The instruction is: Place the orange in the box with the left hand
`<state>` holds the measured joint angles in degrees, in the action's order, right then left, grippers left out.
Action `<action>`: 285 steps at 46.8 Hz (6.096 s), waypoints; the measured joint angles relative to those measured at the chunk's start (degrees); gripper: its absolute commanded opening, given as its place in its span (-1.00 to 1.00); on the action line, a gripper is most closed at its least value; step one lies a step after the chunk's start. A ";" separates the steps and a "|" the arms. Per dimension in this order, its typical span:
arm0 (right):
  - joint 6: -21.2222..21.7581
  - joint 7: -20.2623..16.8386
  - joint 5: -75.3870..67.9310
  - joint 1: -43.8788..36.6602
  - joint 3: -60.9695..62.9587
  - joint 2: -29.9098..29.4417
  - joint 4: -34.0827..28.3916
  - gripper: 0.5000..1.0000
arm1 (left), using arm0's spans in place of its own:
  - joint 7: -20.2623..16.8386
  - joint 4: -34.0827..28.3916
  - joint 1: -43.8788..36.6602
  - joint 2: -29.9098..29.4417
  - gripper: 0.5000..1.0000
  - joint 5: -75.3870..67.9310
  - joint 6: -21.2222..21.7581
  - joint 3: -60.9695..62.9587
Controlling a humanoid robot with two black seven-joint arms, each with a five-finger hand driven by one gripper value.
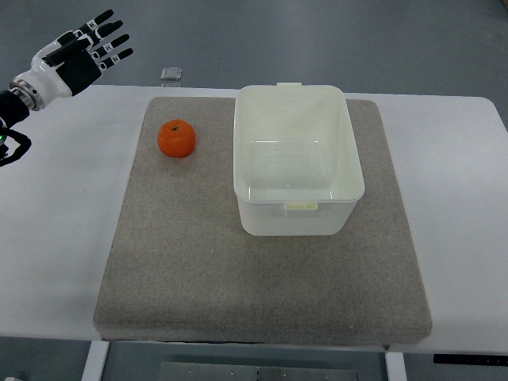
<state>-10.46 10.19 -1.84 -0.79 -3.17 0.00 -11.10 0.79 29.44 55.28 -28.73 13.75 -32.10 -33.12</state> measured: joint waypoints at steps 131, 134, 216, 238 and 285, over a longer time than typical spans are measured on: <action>0.00 0.00 0.01 0.00 0.00 0.00 -0.01 0.70 | -15.90 5.69 10.91 6.09 0.88 -104.58 9.20 16.42; 0.00 0.00 0.01 0.00 0.00 0.00 0.00 0.70 | -15.90 5.67 10.85 6.94 0.86 -104.62 9.38 16.42; 0.00 0.00 0.02 0.00 0.00 0.00 -0.04 0.70 | -15.90 39.68 20.24 -8.70 -1.00 -98.86 13.03 12.03; 0.00 -0.01 0.02 -0.01 0.00 0.00 0.00 0.70 | -12.22 40.05 21.81 5.58 -1.00 -104.44 13.00 14.11; 0.00 0.01 0.01 0.00 0.00 0.00 0.00 0.70 | -10.65 33.68 19.70 11.83 0.99 -107.79 14.34 15.34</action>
<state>-10.46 10.20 -1.83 -0.79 -3.17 0.00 -11.10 -9.86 63.11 74.98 -16.90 -94.03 -17.76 -17.78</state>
